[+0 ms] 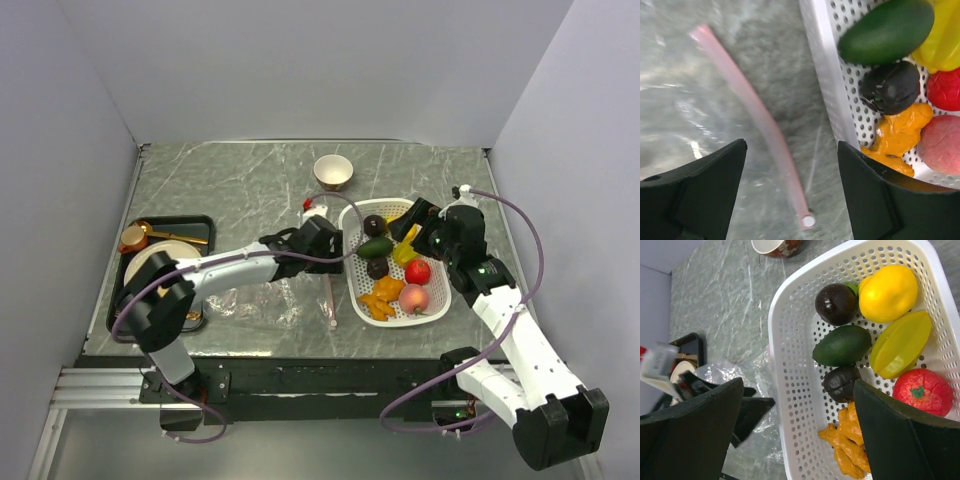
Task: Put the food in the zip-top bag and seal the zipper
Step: Pick up the zipper food storage bag at the center of the board.
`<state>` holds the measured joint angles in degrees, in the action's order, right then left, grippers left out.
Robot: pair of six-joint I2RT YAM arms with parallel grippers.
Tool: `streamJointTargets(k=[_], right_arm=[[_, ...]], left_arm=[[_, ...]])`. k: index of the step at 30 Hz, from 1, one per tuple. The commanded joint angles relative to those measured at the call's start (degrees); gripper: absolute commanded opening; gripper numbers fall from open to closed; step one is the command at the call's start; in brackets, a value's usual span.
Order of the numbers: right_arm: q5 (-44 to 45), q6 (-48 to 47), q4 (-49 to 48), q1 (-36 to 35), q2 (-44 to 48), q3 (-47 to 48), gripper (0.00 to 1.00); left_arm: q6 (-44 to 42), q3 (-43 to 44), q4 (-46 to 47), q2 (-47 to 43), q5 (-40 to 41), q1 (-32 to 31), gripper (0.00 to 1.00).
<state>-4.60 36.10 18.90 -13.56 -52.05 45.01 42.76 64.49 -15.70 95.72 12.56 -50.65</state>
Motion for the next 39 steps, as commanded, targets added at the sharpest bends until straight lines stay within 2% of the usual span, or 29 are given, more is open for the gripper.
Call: streamJointTargets(k=[1,12,17,23,27,30,34,39], right_arm=[[1.79,-1.2,-1.14,0.29,1.16,2.71,0.97],[2.05,-0.68,-1.67,0.55,1.25,1.31,0.98],[2.75,-1.11,-1.06,0.64,0.99,1.57,0.98],[2.84,-1.21,-1.05,1.17,1.6,1.04,0.98],[2.84,-1.2,-0.79,1.08,2.04,0.69,0.98],[2.49,-1.03,-0.79,1.08,2.13,0.43,0.98],[0.57,-1.2,-1.05,1.17,1.95,0.34,0.97],[-7.69,-1.64,-4.83,1.17,0.64,-0.8,0.96]], left_arm=[[3.2,1.52,0.67,3.06,0.37,-1.55,0.77],[3.99,0.46,0.85,6.31,0.8,-1.55,0.74],[5.05,-1.12,3.83,8.08,-0.34,-1.55,0.71],[4.7,-0.06,2.69,9.57,0.28,-1.64,0.49],[4.79,-1.29,3.22,8.08,0.54,-1.64,0.17],[4.61,-1.73,2.88,6.5,1.15,-1.55,0.04],[4.35,-3.31,2.78,1.68,2.64,-1.55,0.01],[2.42,-5.42,3.04,-6.94,3.44,-1.64,0.02]])
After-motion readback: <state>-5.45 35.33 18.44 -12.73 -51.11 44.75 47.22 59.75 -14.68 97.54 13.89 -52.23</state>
